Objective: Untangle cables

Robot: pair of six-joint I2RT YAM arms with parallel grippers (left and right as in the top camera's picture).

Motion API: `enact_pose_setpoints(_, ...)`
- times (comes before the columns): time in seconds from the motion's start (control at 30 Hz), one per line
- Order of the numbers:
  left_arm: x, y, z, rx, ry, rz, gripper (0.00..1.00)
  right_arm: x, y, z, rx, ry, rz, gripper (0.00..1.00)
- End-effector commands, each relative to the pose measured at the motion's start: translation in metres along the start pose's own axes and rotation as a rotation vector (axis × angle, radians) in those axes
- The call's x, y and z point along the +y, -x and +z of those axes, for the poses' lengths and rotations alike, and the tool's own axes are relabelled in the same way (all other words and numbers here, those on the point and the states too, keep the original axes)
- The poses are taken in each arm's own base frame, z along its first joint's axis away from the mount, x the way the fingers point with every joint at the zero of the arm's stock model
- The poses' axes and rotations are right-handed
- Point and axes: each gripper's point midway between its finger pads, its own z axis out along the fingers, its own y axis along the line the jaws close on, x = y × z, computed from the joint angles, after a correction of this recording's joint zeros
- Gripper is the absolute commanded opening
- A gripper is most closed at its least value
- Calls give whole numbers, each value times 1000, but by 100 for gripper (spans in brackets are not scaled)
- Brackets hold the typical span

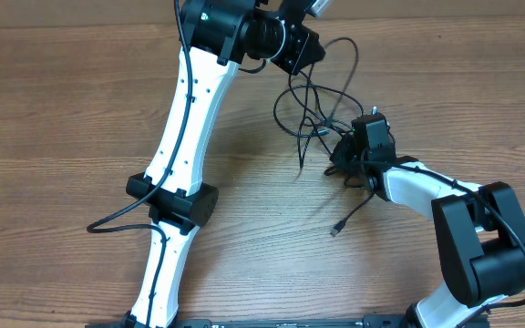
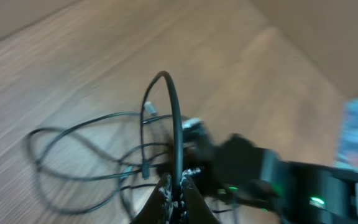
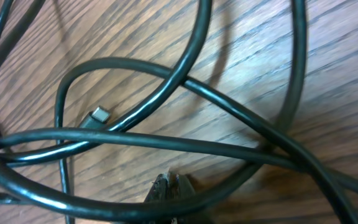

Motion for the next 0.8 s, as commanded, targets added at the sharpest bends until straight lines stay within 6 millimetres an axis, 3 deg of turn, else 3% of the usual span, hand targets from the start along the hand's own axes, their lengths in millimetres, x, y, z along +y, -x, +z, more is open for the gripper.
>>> enact_pose_setpoints(0.0, 27, 10, -26, -51, 232, -80, 4, -23, 3, 1, -27, -91, 45, 4)
enact_pose_setpoints(0.17, 65, 7, -40, -73, 446, -198, 4, -51, 7, -3, -69, -213, 168, 4)
enact_pose_setpoints(0.33, 110, -1, -69, -108, 664, -330, 4, -66, 15, -5, -82, -241, 210, 4)
enact_pose_setpoints(0.5, 154, -19, -106, -134, 826, -490, 4, -76, 19, -6, -86, -260, 252, 4)
enact_pose_setpoints(0.77, 213, -62, -161, -177, 932, -813, 4, -81, 19, -7, -84, -272, 290, 4)
